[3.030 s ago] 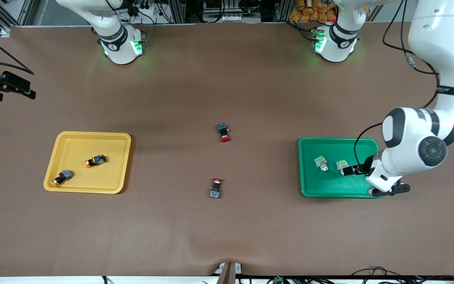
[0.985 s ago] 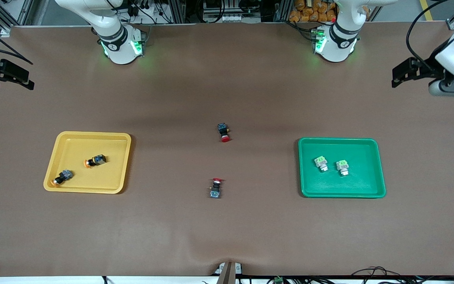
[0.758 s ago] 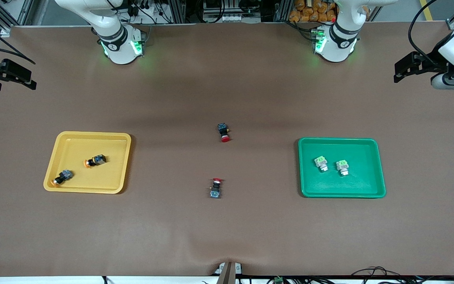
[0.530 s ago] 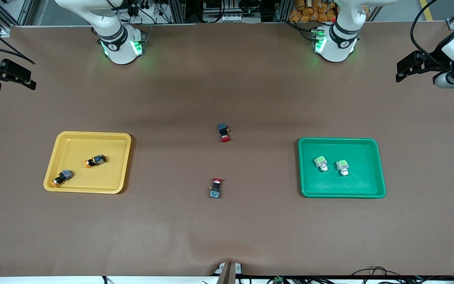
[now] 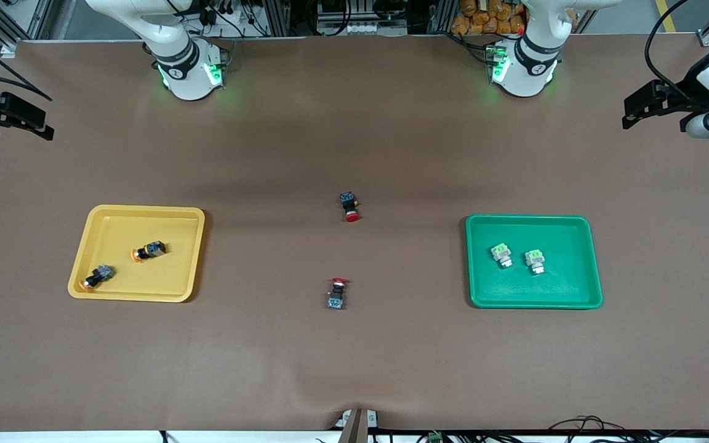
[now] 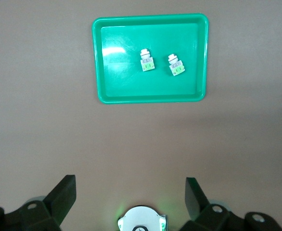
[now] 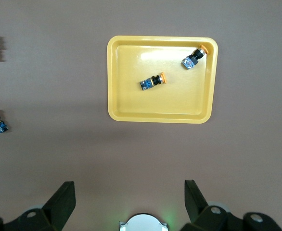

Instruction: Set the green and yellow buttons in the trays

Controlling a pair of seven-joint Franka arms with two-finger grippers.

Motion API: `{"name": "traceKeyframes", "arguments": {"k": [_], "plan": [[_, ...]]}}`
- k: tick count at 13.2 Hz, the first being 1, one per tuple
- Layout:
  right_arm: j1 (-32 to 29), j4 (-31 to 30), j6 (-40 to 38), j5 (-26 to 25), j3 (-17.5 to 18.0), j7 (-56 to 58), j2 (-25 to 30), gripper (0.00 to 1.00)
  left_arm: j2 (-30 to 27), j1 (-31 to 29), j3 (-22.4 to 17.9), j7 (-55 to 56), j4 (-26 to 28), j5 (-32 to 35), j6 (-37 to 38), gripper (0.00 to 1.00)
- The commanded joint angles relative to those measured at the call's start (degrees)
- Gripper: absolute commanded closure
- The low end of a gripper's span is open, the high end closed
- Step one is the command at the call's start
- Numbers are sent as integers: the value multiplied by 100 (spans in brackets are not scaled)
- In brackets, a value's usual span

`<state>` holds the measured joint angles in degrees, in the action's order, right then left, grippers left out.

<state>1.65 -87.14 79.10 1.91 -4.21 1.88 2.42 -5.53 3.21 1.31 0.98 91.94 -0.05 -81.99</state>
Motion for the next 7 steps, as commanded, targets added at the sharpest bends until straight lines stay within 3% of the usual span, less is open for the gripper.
{"name": "traceKeyframes", "arguments": {"k": [1,7], "plan": [[-42,92,-17,2,0,-21,-31,0,34,30,-44,-54,-132,-74,-18,0],[-86,92,70,11,-9,-39,-40,0,60,-5,-44,-1,-124,-144,-27,0]]}}
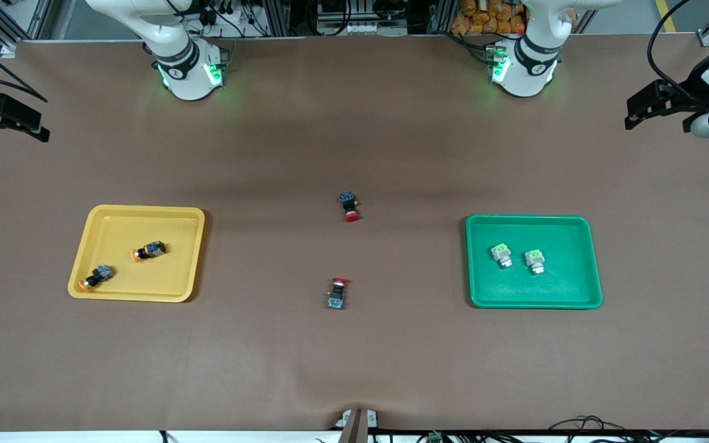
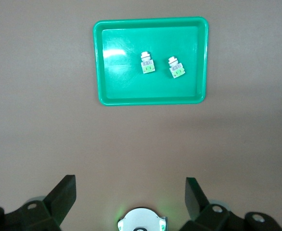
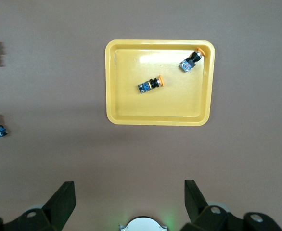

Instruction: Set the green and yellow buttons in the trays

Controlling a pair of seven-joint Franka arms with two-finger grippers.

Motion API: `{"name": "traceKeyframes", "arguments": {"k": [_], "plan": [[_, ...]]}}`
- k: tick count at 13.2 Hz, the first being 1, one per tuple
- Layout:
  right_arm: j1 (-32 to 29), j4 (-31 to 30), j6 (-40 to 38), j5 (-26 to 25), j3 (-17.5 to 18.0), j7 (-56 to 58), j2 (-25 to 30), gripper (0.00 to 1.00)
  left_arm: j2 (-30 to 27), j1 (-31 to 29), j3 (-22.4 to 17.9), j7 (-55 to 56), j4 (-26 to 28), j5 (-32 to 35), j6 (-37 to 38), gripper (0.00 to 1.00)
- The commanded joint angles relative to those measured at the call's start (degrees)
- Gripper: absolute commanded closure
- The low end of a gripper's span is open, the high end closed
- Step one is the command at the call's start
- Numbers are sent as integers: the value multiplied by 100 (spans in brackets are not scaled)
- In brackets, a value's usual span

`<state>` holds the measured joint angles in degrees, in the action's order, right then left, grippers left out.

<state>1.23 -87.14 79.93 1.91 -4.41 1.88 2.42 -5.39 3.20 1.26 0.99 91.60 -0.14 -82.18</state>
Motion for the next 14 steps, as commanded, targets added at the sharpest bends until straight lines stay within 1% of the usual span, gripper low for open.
{"name": "traceKeyframes", "arguments": {"k": [1,5,8,14], "plan": [[-43,92,-12,11,10,-48,-40,0,46,-12,-56,15,-90,-249,-9,0],[-70,92,-12,20,10,-74,-40,0,46,-118,-65,51,-107,-285,-9,0],[-166,92,-12,169,1,-30,-49,0,99,-188,-65,51,-98,-285,0,0],[-167,92,-3,169,1,-13,-49,0,169,-171,-56,42,-134,-285,27,0]]}}
